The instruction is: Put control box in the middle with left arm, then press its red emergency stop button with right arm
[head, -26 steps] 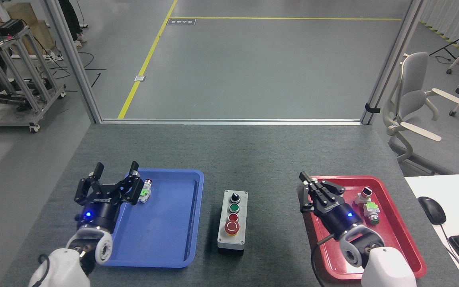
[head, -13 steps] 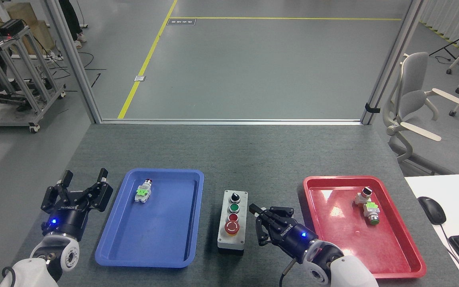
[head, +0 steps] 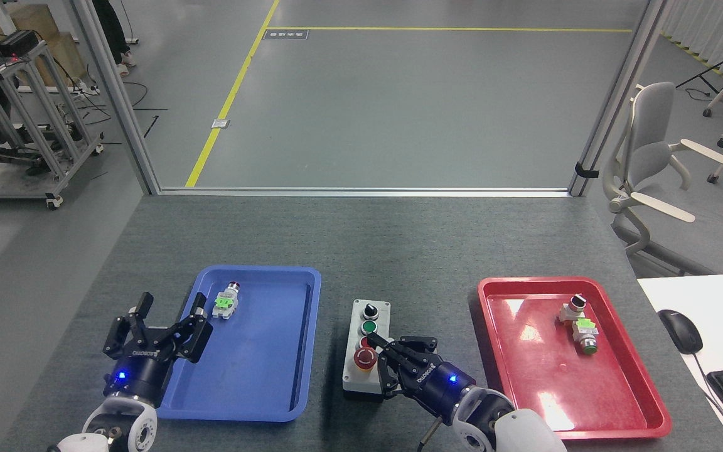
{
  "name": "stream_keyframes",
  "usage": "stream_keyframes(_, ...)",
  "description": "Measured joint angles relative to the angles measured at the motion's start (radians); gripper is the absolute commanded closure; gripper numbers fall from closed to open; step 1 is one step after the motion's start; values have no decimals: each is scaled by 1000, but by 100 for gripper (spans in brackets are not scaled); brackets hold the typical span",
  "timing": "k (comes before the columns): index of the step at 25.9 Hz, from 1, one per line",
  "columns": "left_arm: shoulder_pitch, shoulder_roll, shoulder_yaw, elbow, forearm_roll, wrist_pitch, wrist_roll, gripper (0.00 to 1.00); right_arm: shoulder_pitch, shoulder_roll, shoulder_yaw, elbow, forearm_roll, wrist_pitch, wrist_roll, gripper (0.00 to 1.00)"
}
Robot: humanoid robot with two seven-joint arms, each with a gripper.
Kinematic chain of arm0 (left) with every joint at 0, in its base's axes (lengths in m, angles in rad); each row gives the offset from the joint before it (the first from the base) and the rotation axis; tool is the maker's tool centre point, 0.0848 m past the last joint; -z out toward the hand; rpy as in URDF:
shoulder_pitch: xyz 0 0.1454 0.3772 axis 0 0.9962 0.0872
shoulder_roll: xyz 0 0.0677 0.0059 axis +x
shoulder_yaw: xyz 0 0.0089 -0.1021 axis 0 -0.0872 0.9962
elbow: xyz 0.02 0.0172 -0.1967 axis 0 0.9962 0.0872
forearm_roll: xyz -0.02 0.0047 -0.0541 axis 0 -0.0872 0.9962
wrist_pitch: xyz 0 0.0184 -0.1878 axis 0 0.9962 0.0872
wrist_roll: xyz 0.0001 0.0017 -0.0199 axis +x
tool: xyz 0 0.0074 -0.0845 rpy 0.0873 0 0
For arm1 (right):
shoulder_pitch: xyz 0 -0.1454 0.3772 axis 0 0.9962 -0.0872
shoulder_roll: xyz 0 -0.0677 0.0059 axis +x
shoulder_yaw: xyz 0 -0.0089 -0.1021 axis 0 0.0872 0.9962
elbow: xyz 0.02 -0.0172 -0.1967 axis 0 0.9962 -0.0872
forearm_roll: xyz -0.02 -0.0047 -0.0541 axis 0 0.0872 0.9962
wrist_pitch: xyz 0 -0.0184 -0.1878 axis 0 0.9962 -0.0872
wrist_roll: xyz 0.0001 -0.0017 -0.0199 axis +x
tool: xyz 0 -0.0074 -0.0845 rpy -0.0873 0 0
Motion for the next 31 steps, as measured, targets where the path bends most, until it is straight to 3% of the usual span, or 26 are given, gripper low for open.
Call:
stream_keyframes(6, 11, -39, 7, 1, -76, 0, -11, 0, 0, 5, 5, 40, -1, 0, -3, 100)
stream_keyframes(18, 12, -44, 20, 17, 1, -9, -3, 0, -5, 19, 2, 82, -1, 2, -26, 100)
stream_keyframes(25, 12, -44, 20, 17, -8, 0, -5, 0, -52, 18, 3, 82, -3, 1, 6, 100)
stream_keyframes(31, 8, -80, 19, 15, -16, 5, -15, 1, -56, 18, 5, 86, 2, -13, 66, 100)
